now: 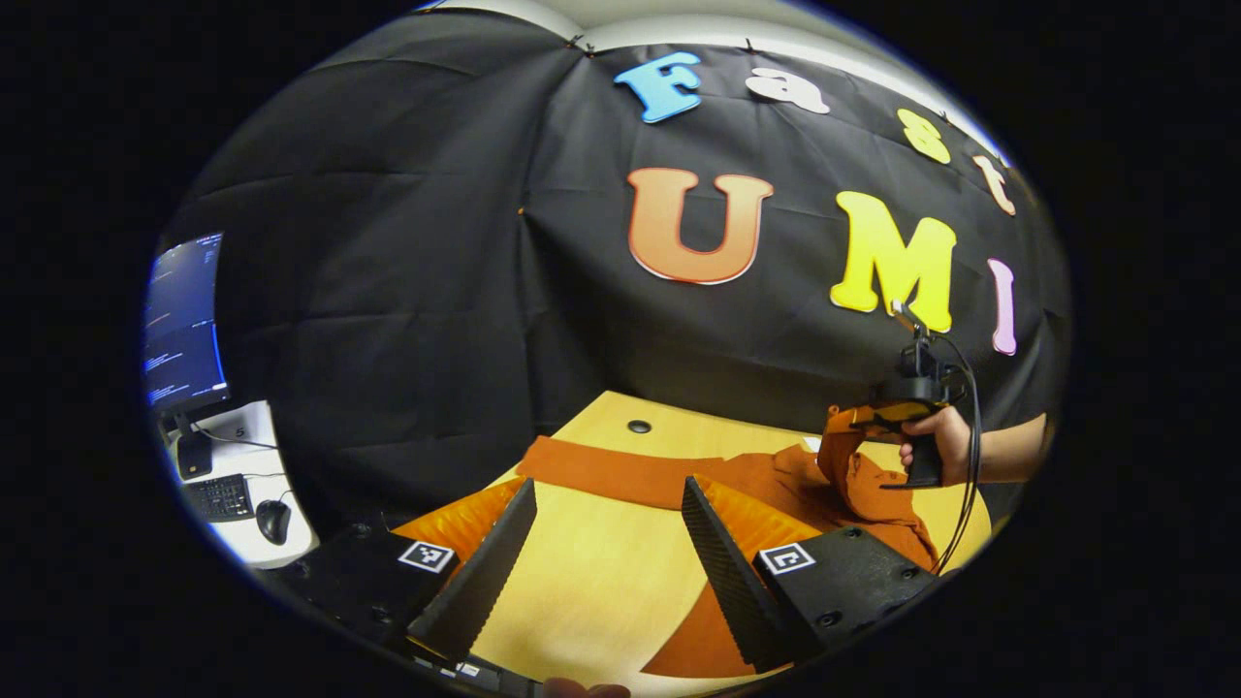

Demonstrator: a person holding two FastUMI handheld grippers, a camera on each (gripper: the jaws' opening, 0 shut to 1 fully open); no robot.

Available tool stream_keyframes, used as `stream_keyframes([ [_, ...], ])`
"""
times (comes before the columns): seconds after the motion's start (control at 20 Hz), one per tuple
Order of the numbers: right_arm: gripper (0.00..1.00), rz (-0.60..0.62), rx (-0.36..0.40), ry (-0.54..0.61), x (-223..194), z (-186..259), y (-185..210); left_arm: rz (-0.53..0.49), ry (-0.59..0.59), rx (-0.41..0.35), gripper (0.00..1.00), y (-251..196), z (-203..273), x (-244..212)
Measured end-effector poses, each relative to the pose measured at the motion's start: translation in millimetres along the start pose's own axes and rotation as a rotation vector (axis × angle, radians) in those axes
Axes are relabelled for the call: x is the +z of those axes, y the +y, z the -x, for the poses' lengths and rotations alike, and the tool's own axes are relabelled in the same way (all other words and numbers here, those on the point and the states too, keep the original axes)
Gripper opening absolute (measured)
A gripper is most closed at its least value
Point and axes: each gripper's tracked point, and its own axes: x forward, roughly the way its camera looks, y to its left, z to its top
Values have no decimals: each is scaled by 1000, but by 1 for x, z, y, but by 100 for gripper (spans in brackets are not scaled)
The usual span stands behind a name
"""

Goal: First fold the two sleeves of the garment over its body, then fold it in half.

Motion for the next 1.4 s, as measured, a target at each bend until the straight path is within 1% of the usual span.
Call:
stream_keyframes([
  [0.15,5,17,-15,78,-43,-44,20,-10,6,52,98,29,7,-2],
  [0.25,5,59,-39,114,-62,-60,22,-18,-6,70,98,39,10,3],
  [0.3,5,61,-43,126,-70,-68,26,-21,-9,77,98,40,9,4],
  [0.35,5,47,-25,135,-74,-73,34,-22,-13,82,98,41,9,6],
  [0.4,2,34,-16,140,-78,-72,38,-21,-14,86,98,42,9,9],
  [0.45,11,19,4,143,-79,-71,41,-18,-15,85,98,42,8,11],
  [0.5,12,9,20,136,-76,-68,47,-15,-20,85,98,44,5,13],
  [0.55,18,11,31,130,-75,-65,51,-11,-29,87,98,45,2,18],
  [0.6,19,19,47,125,-72,-57,53,-4,-36,86,98,47,-4,23],
  [0.65,24,40,50,127,-71,-50,51,1,-43,85,98,48,-9,27],
  [0.7,27,48,68,121,-68,-40,51,5,-47,87,98,49,-14,31],
  [0.75,41,43,98,107,-62,-25,52,12,-47,73,98,48,-21,33],
  [0.85,71,56,107,80,-56,7,43,32,-36,39,98,45,-41,34],
  [0.9,72,69,113,64,-54,30,38,45,-36,14,98,43,-52,34],
  [0.95,76,77,121,44,-52,51,33,60,-22,-14,98,41,-65,32],
  [1.0,69,80,134,31,-53,74,32,73,1,-51,98,38,-79,28],
  [1.05,69,74,145,23,-55,96,29,80,15,-84,98,37,-92,25],
  [1.1,76,56,157,11,-57,119,27,86,14,-104,98,40,-107,27],
  [1.15,76,30,168,-1,-60,139,24,88,33,-119,98,43,-124,24],
  [1.2,70,7,176,-8,-66,156,19,97,54,-129,98,49,-142,18],
  [1.25,70,-3,168,-15,-71,172,12,107,70,-139,98,54,-161,14],
  [1.3,75,-5,154,-20,-77,187,0,125,104,-161,98,57,-181,6],
  [1.35,76,0,136,-25,-81,202,-10,138,158,-193,98,59,-197,-6],
  [1.4,76,2,121,-32,-83,215,-19,146,202,-199,99,65,-215,-16],
])
